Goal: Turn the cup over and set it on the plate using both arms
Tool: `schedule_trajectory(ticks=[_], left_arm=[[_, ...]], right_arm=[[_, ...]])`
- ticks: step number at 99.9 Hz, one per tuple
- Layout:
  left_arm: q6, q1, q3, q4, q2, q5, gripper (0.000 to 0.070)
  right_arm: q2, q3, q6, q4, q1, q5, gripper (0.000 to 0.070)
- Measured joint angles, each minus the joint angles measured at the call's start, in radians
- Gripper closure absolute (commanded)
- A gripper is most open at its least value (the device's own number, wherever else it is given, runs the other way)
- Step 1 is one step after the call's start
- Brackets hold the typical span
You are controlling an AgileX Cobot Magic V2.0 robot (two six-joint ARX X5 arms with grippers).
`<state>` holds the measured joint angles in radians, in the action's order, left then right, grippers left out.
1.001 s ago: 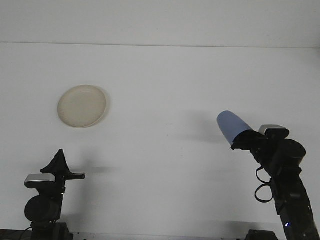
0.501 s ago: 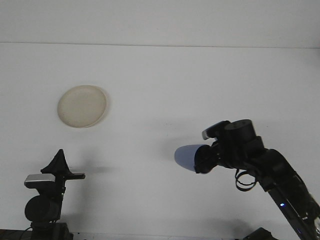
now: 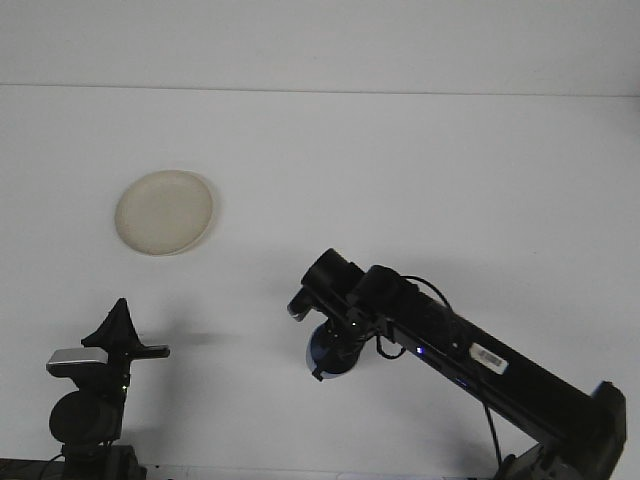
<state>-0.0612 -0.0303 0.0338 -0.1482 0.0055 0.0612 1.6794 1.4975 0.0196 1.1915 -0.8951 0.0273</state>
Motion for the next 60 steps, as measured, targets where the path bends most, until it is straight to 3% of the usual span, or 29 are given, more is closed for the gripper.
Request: schedule_trajectory(ticks=[48, 55, 60], left_arm=[[-0.008, 0.0, 0.0, 0.0, 0.0, 0.0, 0.0685], [-0.008, 0.0, 0.0, 0.0, 0.0, 0.0, 0.0685], [-0.008, 0.0, 0.0, 0.0, 0.0, 0.0, 0.0685]], right_arm=[[0.134, 0.006, 0.027, 0.017, -0.032, -0.004, 0.0699], [0.134, 0.006, 0.035, 0.018, -0.034, -0.001, 0.0661], [0.135, 0.006, 0.038, 0.021, -0.035, -0.001, 0.0568]])
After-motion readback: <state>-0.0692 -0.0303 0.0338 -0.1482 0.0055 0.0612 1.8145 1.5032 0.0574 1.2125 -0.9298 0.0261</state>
